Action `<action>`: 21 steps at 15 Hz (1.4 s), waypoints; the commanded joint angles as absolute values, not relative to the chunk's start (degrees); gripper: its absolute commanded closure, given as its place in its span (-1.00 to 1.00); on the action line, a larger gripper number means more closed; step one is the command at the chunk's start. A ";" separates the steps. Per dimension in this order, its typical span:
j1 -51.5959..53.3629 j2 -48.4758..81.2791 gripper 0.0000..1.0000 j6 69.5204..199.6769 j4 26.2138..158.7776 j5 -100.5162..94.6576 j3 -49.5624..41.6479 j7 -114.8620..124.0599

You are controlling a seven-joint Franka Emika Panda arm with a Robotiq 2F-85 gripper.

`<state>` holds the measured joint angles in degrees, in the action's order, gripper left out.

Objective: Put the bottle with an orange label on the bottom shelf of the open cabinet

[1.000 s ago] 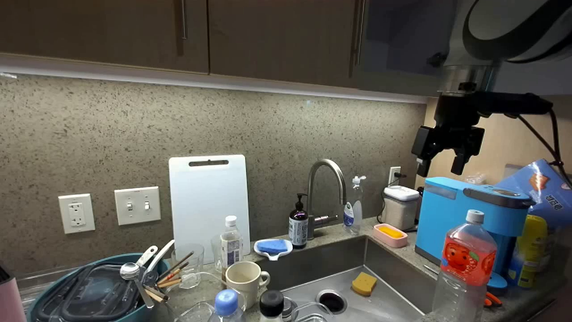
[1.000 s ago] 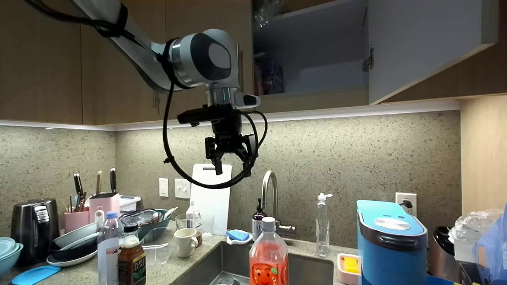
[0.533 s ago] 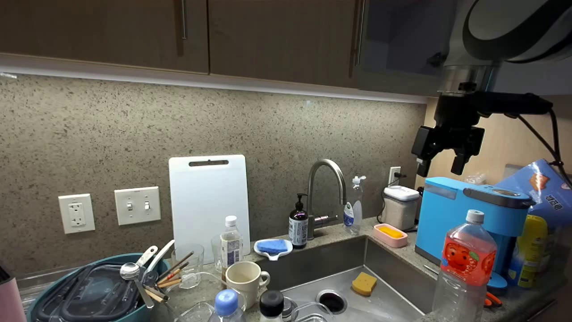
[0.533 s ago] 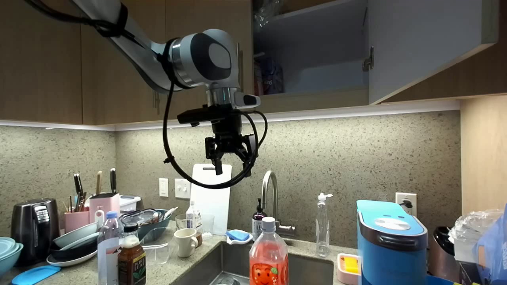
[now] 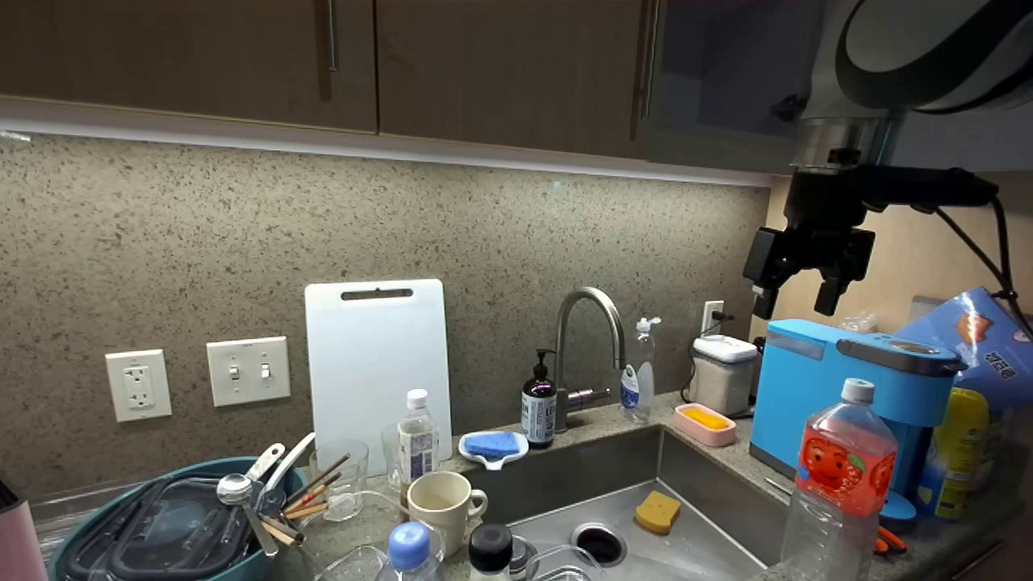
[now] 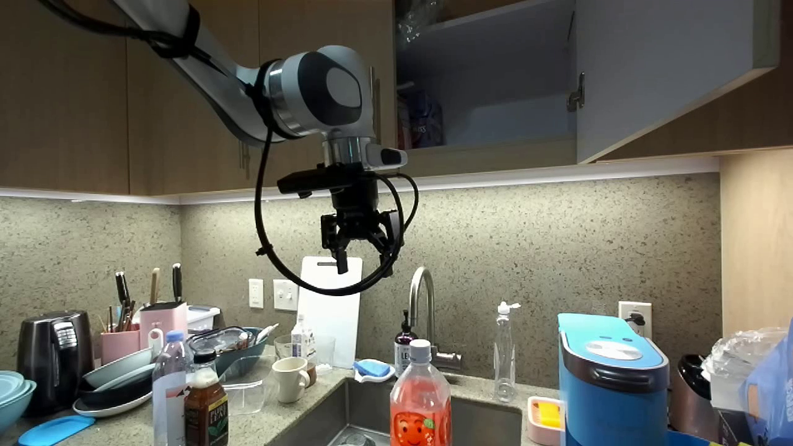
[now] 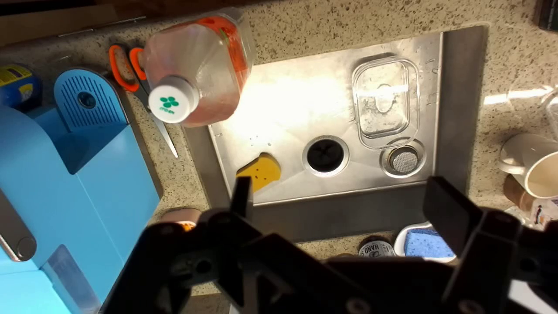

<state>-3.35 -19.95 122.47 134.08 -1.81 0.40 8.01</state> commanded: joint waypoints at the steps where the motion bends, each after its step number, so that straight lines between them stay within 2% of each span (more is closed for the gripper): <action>1: -3.16 -19.94 -1.00 122.31 133.97 -1.88 0.22 8.03; 21: -5.78 -21.01 -1.00 118.39 133.87 -1.63 -5.02 6.30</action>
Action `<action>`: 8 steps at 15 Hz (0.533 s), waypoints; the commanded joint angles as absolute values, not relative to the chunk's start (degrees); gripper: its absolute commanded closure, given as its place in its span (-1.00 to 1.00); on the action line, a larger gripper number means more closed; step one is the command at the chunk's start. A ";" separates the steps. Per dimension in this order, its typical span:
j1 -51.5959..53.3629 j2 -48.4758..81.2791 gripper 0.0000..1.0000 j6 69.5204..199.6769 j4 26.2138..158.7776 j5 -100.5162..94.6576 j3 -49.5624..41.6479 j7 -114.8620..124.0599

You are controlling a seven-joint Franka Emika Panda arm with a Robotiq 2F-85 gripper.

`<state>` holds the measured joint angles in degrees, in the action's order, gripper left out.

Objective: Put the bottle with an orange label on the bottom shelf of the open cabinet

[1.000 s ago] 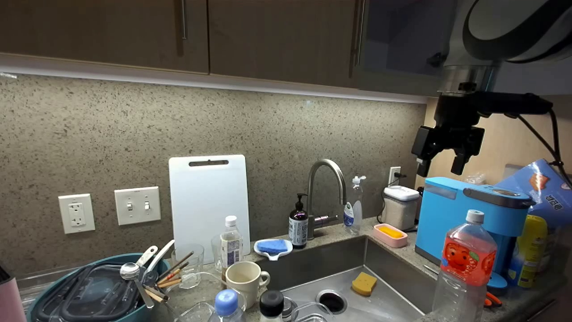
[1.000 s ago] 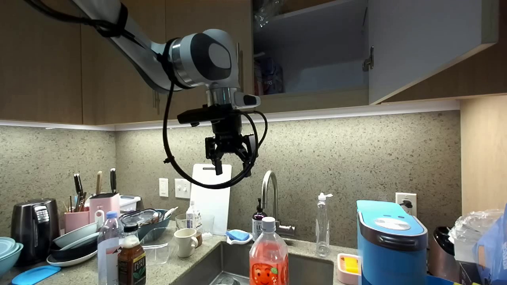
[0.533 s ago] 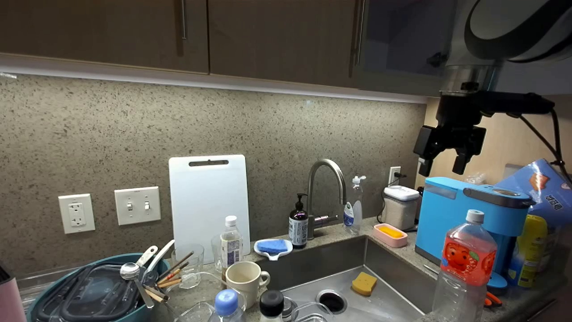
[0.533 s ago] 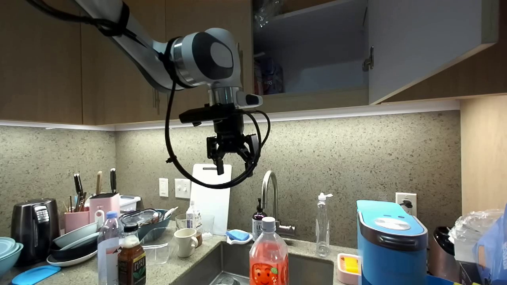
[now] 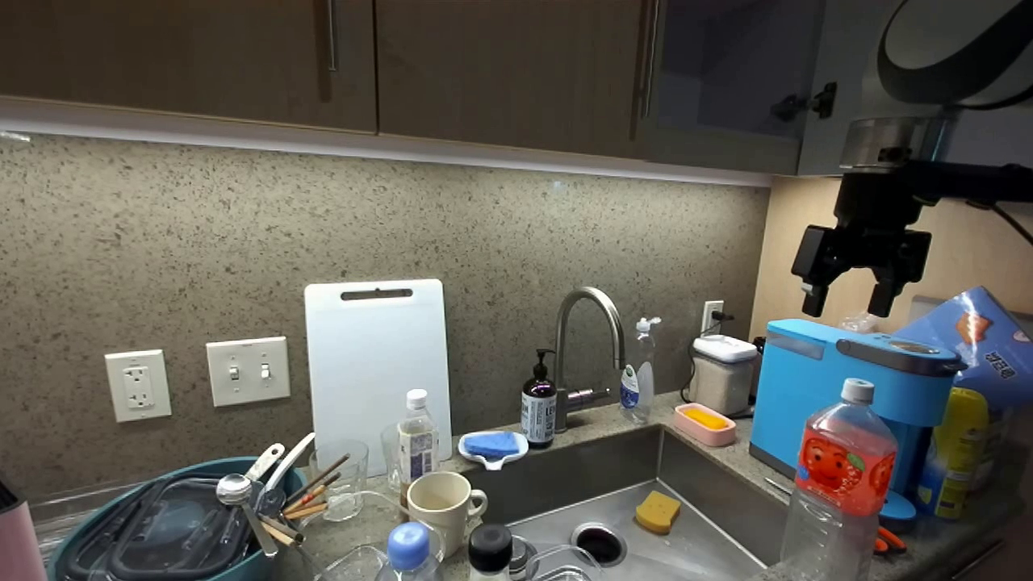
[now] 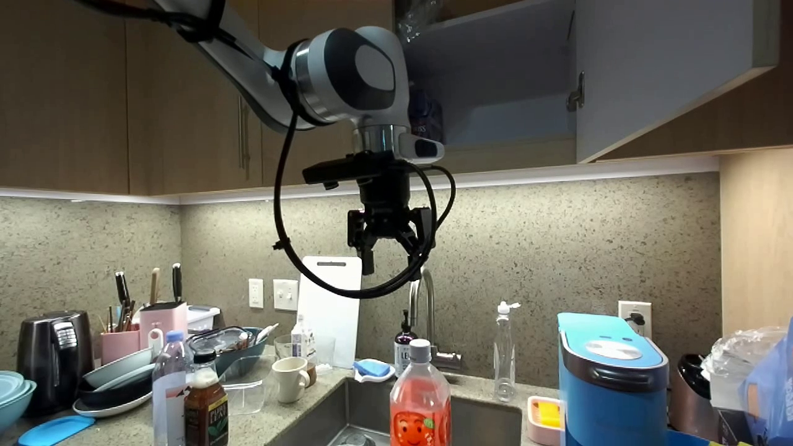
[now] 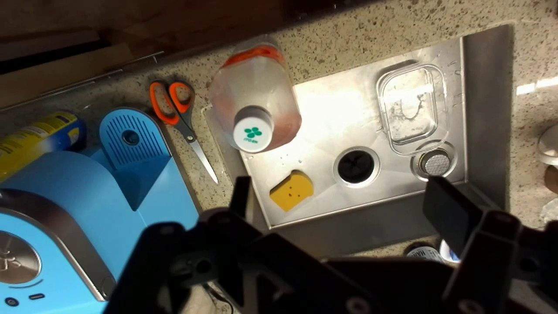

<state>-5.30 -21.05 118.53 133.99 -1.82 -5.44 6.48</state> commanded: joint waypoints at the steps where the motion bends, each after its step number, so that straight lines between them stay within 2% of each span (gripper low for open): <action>1: -5.78 -21.06 -1.00 118.31 133.87 -1.62 -5.05 6.30; 8: -7.14 -15.29 -1.00 115.49 132.00 -4.34 -5.19 7.98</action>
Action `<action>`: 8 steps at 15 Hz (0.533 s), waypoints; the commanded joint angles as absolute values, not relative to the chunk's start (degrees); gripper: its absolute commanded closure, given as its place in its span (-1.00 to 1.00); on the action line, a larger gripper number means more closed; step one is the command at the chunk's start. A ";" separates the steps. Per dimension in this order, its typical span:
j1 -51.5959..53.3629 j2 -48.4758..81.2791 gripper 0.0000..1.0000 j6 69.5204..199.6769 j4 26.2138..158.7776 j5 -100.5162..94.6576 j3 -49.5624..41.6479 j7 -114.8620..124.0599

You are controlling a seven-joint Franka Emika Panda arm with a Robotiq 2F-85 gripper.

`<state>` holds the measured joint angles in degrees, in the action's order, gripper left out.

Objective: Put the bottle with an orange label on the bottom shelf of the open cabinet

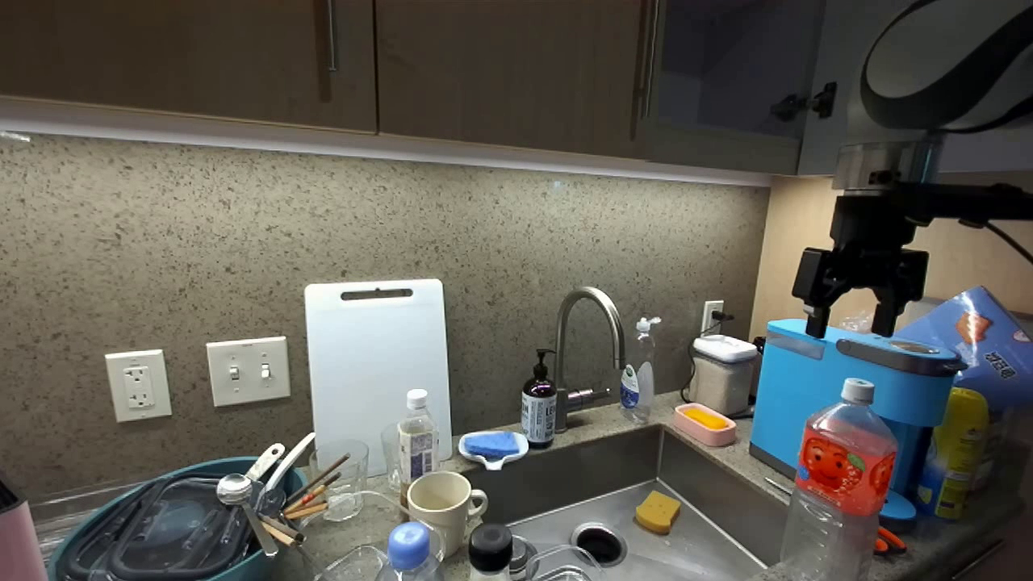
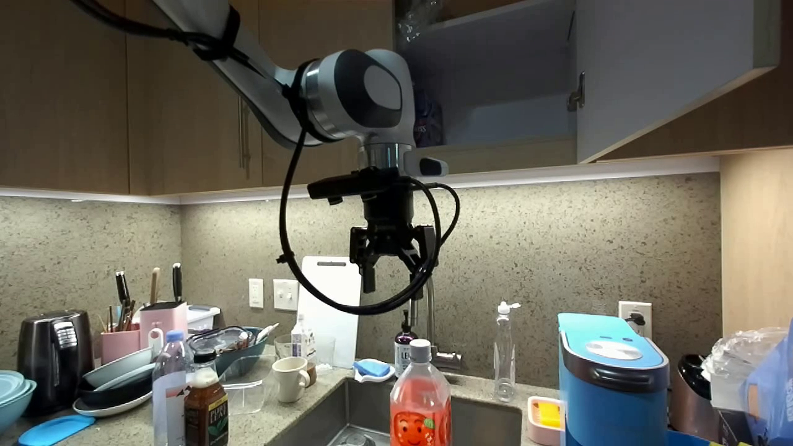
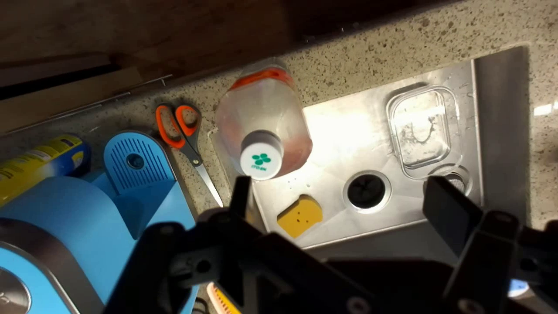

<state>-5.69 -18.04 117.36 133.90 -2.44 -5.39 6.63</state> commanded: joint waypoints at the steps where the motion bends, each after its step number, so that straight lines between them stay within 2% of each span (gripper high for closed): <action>1: -7.90 -14.38 -1.00 115.20 131.31 -5.06 -5.52 9.04; 8: -7.37 -14.47 -1.00 118.44 132.99 -3.32 -6.07 7.02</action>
<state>-7.25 -15.04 116.98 132.72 -4.26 -5.53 8.59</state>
